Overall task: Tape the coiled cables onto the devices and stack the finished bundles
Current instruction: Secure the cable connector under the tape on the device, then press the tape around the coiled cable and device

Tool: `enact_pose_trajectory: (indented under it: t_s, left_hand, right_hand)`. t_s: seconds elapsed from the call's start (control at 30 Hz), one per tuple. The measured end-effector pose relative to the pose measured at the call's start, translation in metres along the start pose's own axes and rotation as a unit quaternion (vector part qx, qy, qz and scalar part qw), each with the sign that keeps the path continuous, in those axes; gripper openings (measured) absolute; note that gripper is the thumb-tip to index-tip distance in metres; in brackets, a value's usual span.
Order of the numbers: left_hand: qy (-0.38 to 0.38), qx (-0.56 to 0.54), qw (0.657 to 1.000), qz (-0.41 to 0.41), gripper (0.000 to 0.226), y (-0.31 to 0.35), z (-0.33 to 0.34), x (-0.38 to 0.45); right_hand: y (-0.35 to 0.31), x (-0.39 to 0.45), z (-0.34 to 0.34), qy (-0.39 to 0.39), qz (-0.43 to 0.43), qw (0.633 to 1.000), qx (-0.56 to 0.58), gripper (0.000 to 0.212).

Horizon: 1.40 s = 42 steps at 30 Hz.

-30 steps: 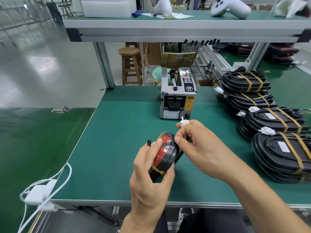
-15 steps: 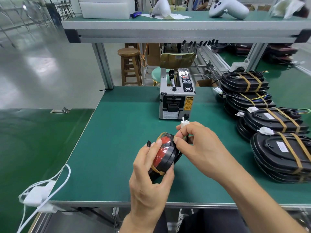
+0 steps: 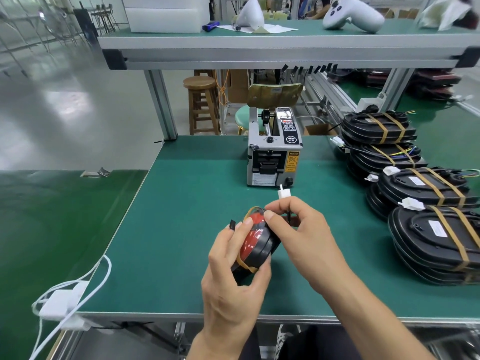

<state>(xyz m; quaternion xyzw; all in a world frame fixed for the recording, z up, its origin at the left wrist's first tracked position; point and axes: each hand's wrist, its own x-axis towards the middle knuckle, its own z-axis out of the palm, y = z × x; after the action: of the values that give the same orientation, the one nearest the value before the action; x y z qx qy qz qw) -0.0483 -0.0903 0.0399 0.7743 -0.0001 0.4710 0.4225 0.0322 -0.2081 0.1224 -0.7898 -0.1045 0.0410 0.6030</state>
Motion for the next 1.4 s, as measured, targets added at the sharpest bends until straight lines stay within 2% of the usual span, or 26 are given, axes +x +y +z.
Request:
enact_pose_trajectory:
  t_s: [0.1,0.2,0.3,0.37,0.43,0.47,0.53,0.6,0.63,0.7,0.77,0.83,0.87,0.97,1.07,1.2,1.4]
  left_hand:
    - [0.001,-0.001,1.000,0.001,0.091,0.000,0.001,0.000]
    - [0.006,-0.010,1.000,-0.011,0.090,-0.001,-0.002,0.000]
    - [0.008,-0.015,1.000,-0.006,0.083,-0.001,-0.005,0.000]
    - [0.016,-0.025,0.999,-0.025,0.082,-0.002,-0.007,0.001]
    - [0.029,-0.051,0.996,-0.066,0.082,-0.001,-0.010,0.004]
    - [0.032,-0.067,0.994,-0.082,0.081,-0.002,-0.012,0.006]
    - [0.030,-0.093,0.990,-0.098,0.079,-0.005,-0.014,0.007]
    - [0.024,-0.118,0.987,-0.107,0.078,-0.010,-0.015,0.007]
    - [0.021,-0.133,0.985,-0.111,0.077,-0.012,-0.016,0.007]
    - [0.011,-0.151,0.983,-0.109,0.077,-0.015,-0.017,0.008]
    - [-0.001,-0.152,0.984,-0.096,0.077,-0.016,-0.019,0.007]
    - [-0.014,-0.155,0.984,-0.088,0.079,-0.017,-0.019,0.006]
    - [-0.015,-0.157,0.984,-0.085,0.080,-0.017,-0.019,0.005]
    - [-0.013,-0.161,0.983,-0.086,0.084,-0.016,-0.021,0.006]
    - [-0.019,-0.155,0.983,-0.099,0.087,-0.013,-0.024,0.010]
    - [-0.025,-0.141,0.985,-0.097,0.086,-0.011,-0.025,0.012]
    - [-0.027,-0.129,0.987,-0.093,0.072,-0.001,-0.024,0.017]
  right_hand:
    - [0.001,0.002,0.006,0.023,0.013,1.000,0.010,0.008]
    - [0.002,-0.002,0.008,0.015,0.009,1.000,0.019,0.006]
    - [0.002,-0.011,0.005,-0.028,-0.015,0.999,-0.033,0.042]
    - [0.003,-0.020,0.005,-0.095,-0.039,0.993,-0.060,0.064]
    - [0.010,-0.026,0.004,-0.110,-0.061,0.992,-0.017,0.060]
    - [0.013,-0.026,0.003,-0.078,-0.059,0.994,0.041,0.048]
    - [0.017,-0.020,-0.001,0.034,-0.025,0.982,0.184,0.016]
    - [0.023,-0.011,-0.005,0.112,0.026,0.957,0.265,0.028]
    - [0.024,-0.008,-0.008,0.126,0.038,0.957,0.260,0.034]
    - [0.016,-0.005,-0.009,0.140,-0.011,0.974,0.179,0.029]
    - [-0.001,-0.006,-0.007,0.129,-0.144,0.978,0.084,0.014]
    - [-0.024,-0.006,0.000,0.086,-0.272,0.958,-0.027,0.005]
    - [-0.034,-0.006,0.005,0.058,-0.311,0.945,-0.085,0.008]
    - [-0.051,-0.008,0.020,-0.033,-0.331,0.920,-0.207,0.015]
    - [-0.055,-0.009,0.024,-0.088,-0.344,0.902,-0.245,0.023]
    - [-0.062,-0.002,0.021,-0.082,-0.404,0.858,-0.307,0.011]
    - [-0.068,0.000,0.013,-0.095,-0.404,0.836,-0.359,0.015]
